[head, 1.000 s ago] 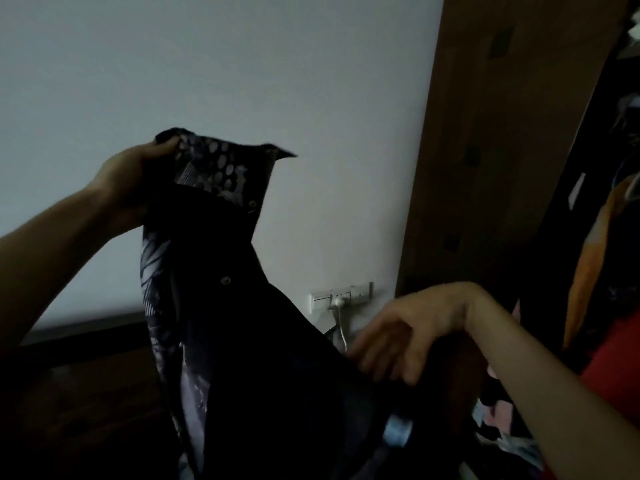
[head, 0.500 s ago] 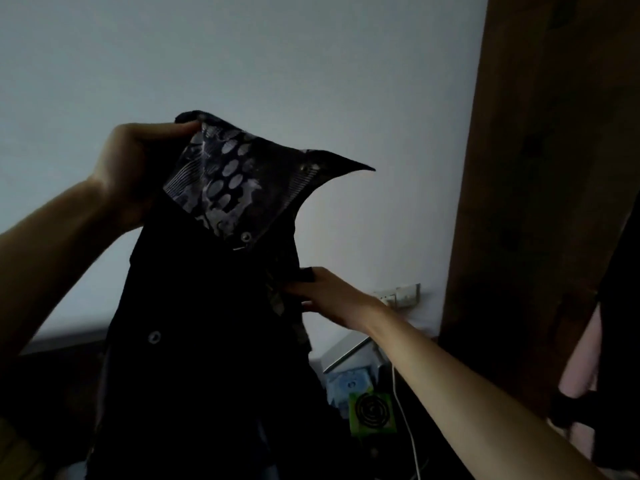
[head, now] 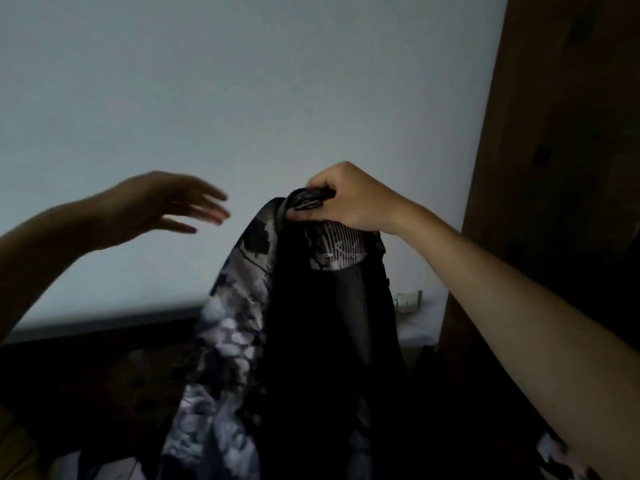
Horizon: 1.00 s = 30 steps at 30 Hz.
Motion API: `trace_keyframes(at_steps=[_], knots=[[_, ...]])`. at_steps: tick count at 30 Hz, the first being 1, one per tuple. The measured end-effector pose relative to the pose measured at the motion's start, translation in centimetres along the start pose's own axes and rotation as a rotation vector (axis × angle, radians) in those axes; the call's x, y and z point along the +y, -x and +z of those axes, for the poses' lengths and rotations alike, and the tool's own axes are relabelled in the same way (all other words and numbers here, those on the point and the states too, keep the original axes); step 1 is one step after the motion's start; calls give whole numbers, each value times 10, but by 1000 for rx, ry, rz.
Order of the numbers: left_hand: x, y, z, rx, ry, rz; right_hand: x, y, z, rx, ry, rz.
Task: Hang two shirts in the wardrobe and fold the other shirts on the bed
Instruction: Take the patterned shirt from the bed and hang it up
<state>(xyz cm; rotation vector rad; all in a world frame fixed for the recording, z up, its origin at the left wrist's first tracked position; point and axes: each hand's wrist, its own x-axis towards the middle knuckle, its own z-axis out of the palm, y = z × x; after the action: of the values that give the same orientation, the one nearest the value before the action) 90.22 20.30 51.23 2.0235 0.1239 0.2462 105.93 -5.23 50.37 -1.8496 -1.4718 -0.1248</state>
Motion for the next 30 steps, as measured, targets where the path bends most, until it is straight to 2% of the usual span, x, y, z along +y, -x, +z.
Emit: trace_keyframes(at_steps=[2,3,5,8,9,12,14,16,18,21,24,26,30], knots=[[11,6,32,-130,-34,5,-8,-2,-3,20,71,-17],[13,6,53,-158,-126,35,-11,-2,-5,68,86,-27],[11,3,91,-161,-203,182,-14,1,-15,175,109,-31],[-4,-13,105,78,-102,328,-14,16,-39,197,252,10],[-5,-20,103,166,-142,354,-12,23,-46,168,321,46],[-3,-39,102,369,-513,496,-2,45,-62,142,392,175],[-1,-48,114,458,-648,660,3,56,-72,221,339,223],[-4,-54,134,527,-688,776,4,64,-80,261,309,267],[-8,-58,165,445,-561,830,5,72,-85,257,287,303],[-14,-68,224,154,-413,688,16,84,-96,280,224,351],[-26,-90,257,170,-326,678,36,99,-117,287,205,429],[-27,-111,260,201,-272,645,50,113,-136,225,215,509],[-8,-152,254,92,-283,621,85,149,-172,-66,165,720]])
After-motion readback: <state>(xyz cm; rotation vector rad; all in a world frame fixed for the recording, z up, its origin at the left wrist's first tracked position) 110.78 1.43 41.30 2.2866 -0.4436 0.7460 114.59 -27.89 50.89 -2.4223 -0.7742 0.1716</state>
